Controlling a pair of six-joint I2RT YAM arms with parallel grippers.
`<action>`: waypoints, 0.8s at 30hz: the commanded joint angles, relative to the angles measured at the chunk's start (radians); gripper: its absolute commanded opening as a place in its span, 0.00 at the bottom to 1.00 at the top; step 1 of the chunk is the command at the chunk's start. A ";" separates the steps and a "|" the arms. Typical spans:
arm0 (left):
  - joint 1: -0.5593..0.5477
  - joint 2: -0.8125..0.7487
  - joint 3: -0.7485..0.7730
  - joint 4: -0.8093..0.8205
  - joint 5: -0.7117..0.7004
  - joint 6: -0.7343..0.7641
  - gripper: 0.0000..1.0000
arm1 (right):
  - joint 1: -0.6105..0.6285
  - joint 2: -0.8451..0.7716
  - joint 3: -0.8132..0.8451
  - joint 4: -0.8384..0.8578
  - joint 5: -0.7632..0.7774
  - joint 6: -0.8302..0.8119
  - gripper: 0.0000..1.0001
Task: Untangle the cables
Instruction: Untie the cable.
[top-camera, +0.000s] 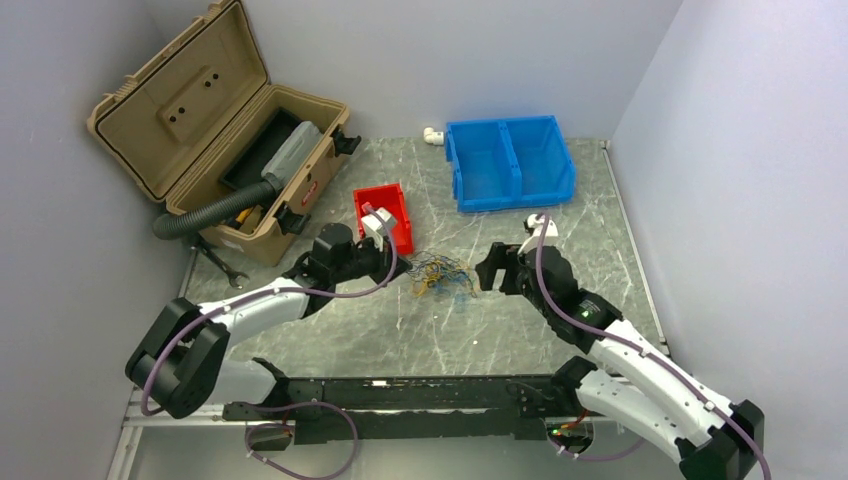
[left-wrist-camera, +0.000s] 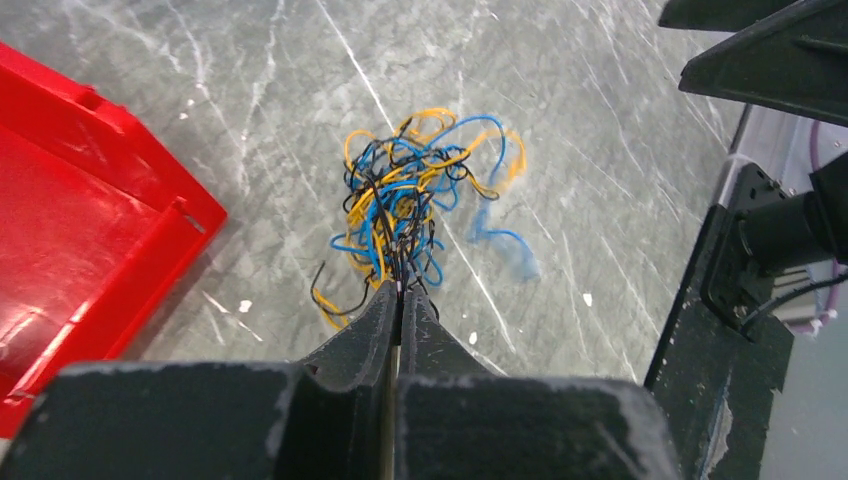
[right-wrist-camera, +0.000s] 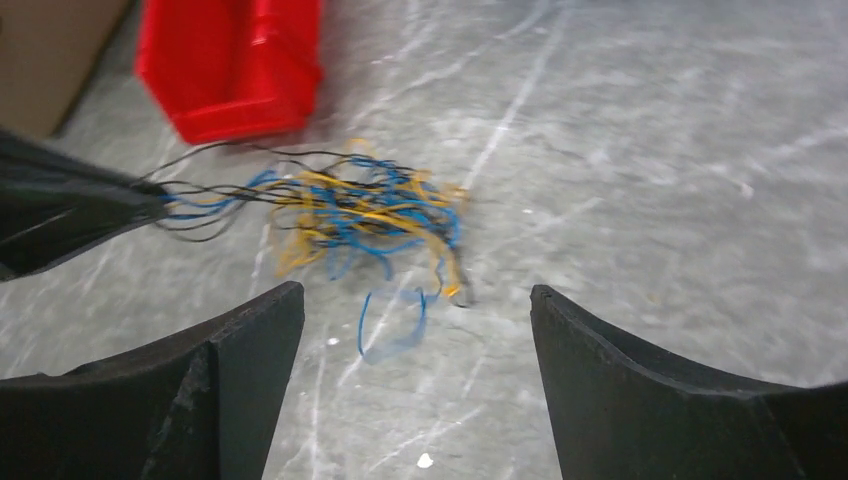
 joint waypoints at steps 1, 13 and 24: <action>0.002 0.020 0.008 0.060 0.105 0.019 0.00 | 0.000 0.034 0.009 0.154 -0.240 -0.130 0.86; -0.006 0.021 0.005 0.084 0.145 0.025 0.00 | -0.001 0.254 0.000 0.276 -0.268 -0.112 0.85; -0.009 0.018 0.009 0.067 0.130 0.031 0.00 | 0.000 0.498 0.040 0.322 -0.228 -0.116 0.79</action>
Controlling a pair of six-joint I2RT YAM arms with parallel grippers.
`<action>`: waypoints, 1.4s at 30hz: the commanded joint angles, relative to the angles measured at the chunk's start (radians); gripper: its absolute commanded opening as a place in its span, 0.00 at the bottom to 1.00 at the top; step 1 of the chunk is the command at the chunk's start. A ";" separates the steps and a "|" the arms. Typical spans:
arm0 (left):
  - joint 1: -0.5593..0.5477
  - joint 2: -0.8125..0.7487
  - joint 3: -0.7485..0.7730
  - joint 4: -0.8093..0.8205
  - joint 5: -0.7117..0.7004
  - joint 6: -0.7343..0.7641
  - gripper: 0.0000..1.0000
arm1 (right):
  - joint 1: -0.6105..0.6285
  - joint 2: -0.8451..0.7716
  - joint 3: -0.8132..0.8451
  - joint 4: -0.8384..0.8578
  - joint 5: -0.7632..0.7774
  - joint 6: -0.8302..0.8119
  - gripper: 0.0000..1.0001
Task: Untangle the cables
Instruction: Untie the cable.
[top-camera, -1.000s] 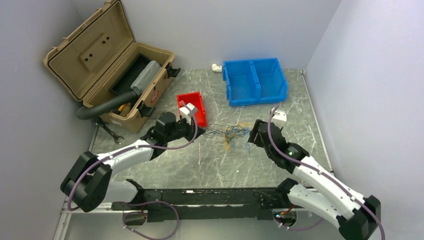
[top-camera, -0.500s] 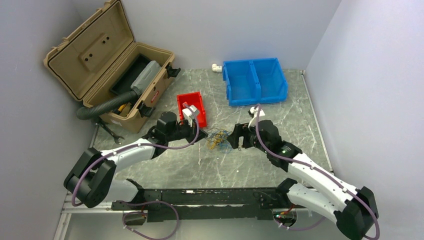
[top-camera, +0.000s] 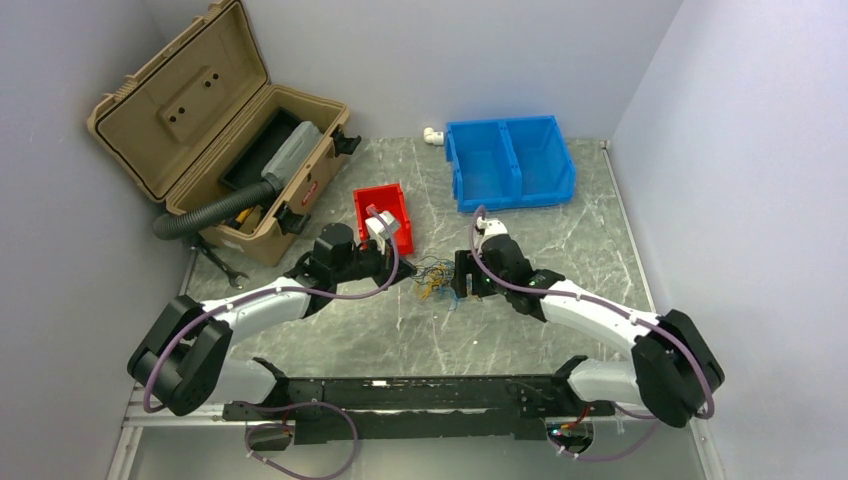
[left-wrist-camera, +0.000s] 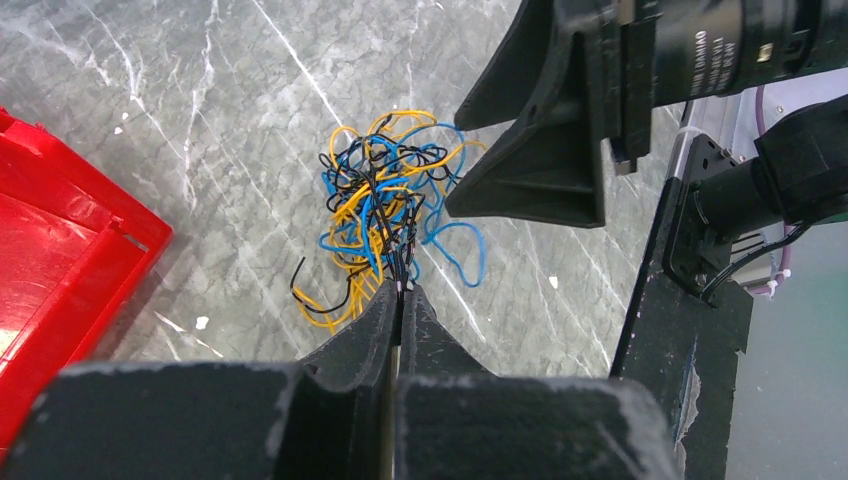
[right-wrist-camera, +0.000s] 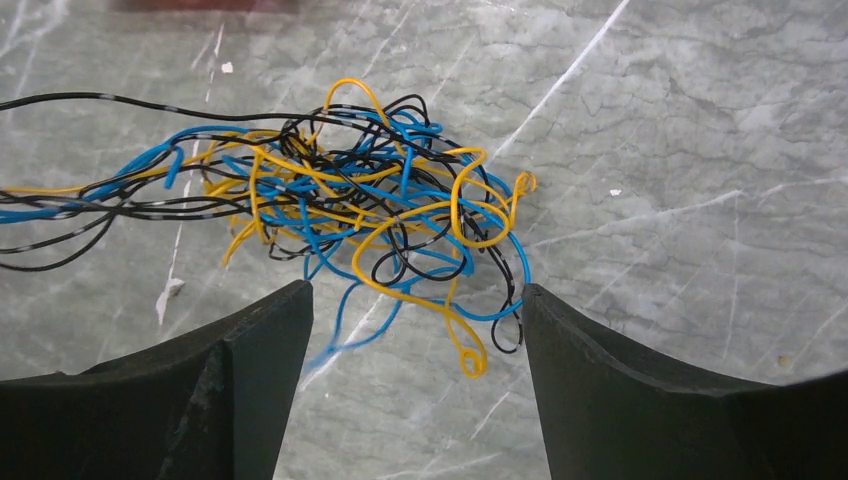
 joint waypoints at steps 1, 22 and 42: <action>-0.006 -0.004 0.010 0.035 0.014 0.022 0.00 | -0.001 0.060 0.035 0.098 -0.010 -0.023 0.79; -0.006 -0.047 -0.002 -0.011 -0.098 0.026 0.00 | -0.001 -0.087 0.056 -0.012 0.180 0.020 0.00; 0.001 -0.314 -0.126 -0.145 -0.674 -0.044 0.00 | -0.051 -0.405 0.090 -0.584 0.894 0.564 0.00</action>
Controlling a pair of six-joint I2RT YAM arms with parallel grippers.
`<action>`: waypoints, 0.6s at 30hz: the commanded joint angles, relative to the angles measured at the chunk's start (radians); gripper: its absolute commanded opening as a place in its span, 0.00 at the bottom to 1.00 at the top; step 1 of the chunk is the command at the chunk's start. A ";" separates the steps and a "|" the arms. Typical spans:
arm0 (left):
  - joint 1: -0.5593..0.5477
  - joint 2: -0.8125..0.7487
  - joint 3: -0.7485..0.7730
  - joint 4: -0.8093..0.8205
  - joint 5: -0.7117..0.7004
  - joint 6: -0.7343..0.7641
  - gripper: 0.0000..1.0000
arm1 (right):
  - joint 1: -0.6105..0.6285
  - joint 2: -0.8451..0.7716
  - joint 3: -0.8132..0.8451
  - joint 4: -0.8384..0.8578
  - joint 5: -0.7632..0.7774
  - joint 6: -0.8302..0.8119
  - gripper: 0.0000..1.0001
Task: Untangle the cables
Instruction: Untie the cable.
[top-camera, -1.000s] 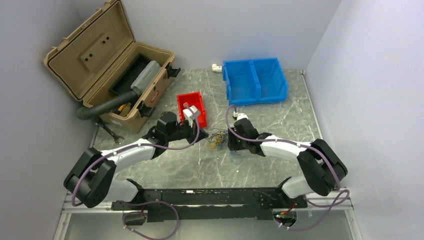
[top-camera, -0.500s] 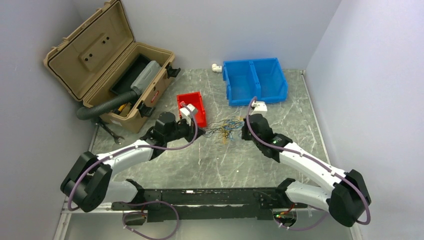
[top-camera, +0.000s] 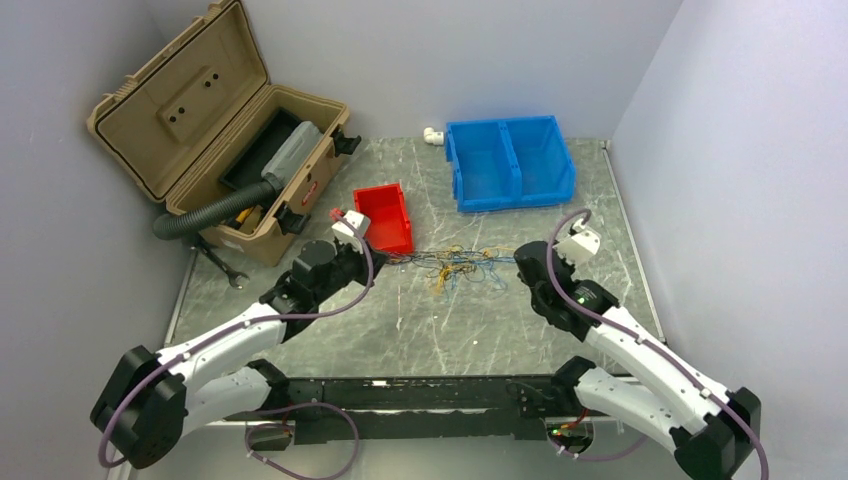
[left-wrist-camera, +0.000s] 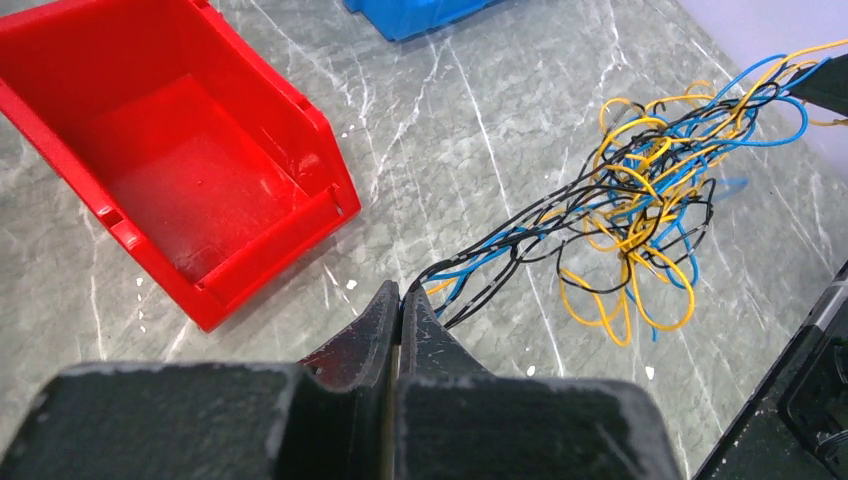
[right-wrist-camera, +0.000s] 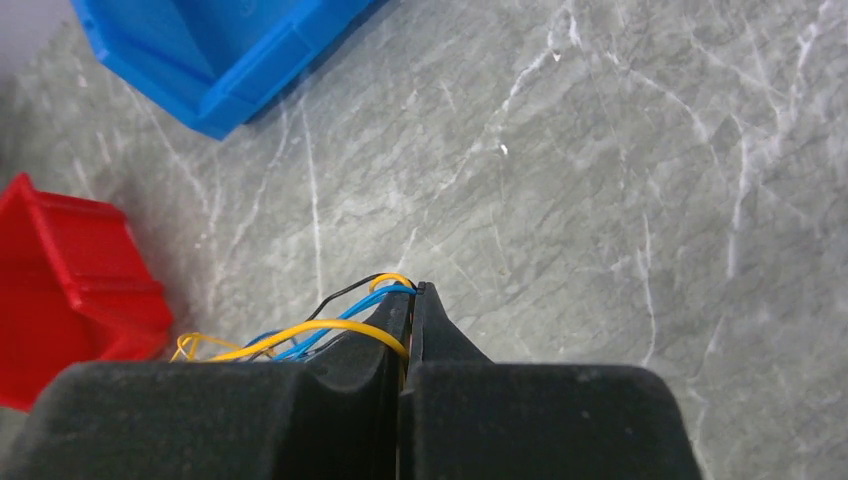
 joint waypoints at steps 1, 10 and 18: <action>0.026 -0.041 -0.030 -0.035 -0.185 0.011 0.00 | -0.036 -0.076 -0.013 -0.028 0.146 -0.080 0.00; 0.026 0.038 -0.001 0.071 0.167 0.081 0.03 | -0.035 -0.179 -0.063 0.380 -0.484 -0.540 0.00; 0.024 0.021 -0.042 0.193 0.319 0.087 0.67 | -0.035 -0.064 0.064 0.378 -0.879 -0.630 0.00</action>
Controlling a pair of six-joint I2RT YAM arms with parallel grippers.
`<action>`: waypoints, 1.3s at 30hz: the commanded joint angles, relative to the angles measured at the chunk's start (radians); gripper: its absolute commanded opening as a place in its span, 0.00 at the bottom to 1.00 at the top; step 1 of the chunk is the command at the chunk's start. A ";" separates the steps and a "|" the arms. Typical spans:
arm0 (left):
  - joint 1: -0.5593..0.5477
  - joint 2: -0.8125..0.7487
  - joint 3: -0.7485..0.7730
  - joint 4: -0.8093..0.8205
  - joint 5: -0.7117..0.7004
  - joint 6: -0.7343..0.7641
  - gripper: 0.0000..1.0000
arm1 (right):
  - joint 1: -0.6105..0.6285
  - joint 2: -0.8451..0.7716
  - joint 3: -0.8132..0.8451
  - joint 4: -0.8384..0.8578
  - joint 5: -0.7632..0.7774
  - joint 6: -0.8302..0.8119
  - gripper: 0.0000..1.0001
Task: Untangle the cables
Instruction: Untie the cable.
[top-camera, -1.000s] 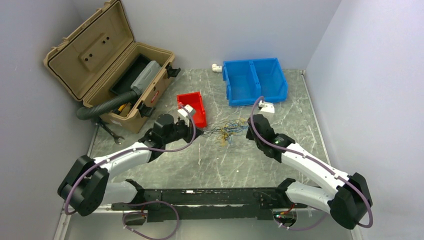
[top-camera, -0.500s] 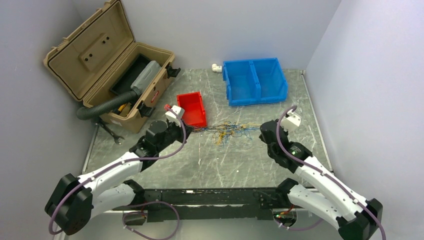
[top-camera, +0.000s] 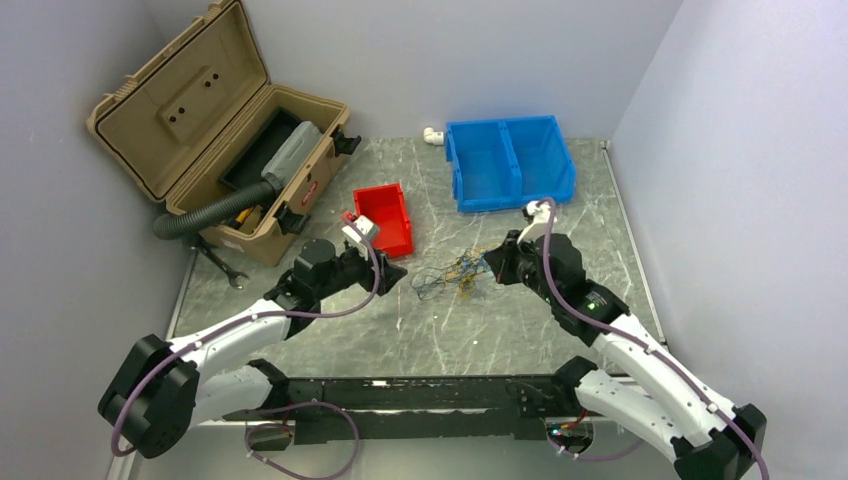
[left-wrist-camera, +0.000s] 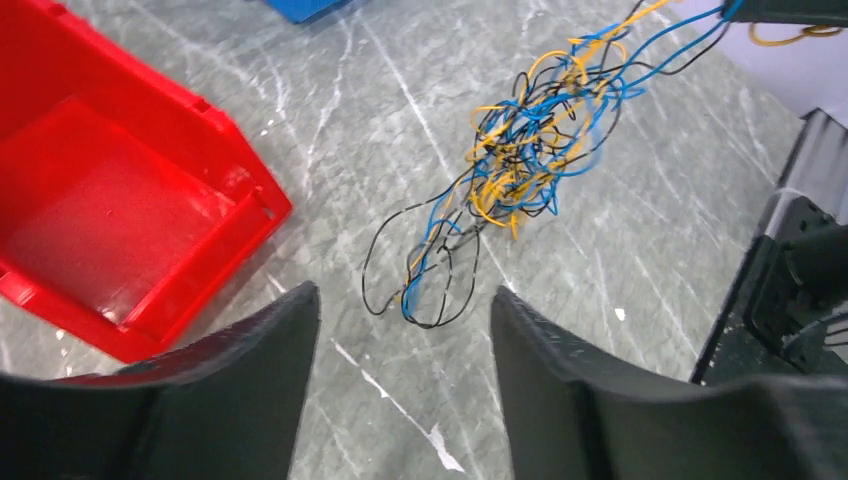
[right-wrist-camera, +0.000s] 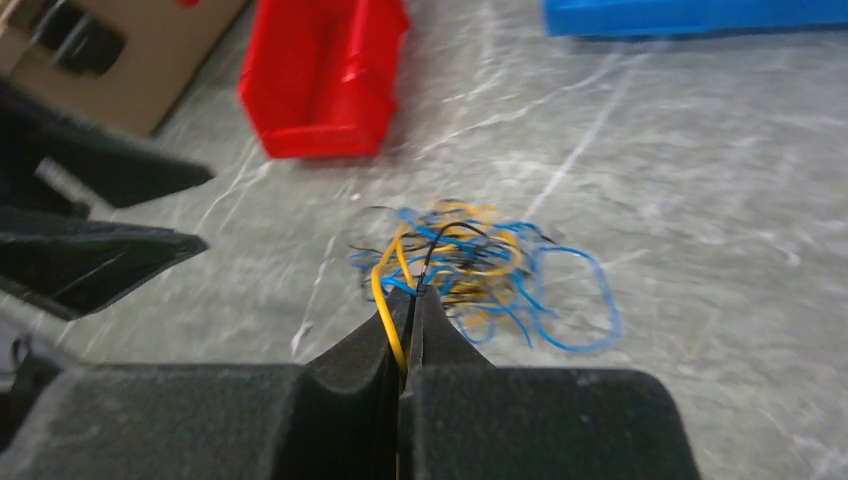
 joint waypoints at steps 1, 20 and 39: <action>0.003 -0.033 -0.029 0.138 0.119 0.016 0.71 | -0.003 0.062 0.106 0.056 -0.277 -0.101 0.00; -0.077 0.096 0.041 0.178 0.241 0.057 0.80 | -0.001 0.157 0.137 0.208 -0.557 -0.019 0.00; -0.154 0.197 0.113 0.152 0.200 0.101 0.11 | 0.014 0.178 0.116 0.276 -0.545 0.028 0.00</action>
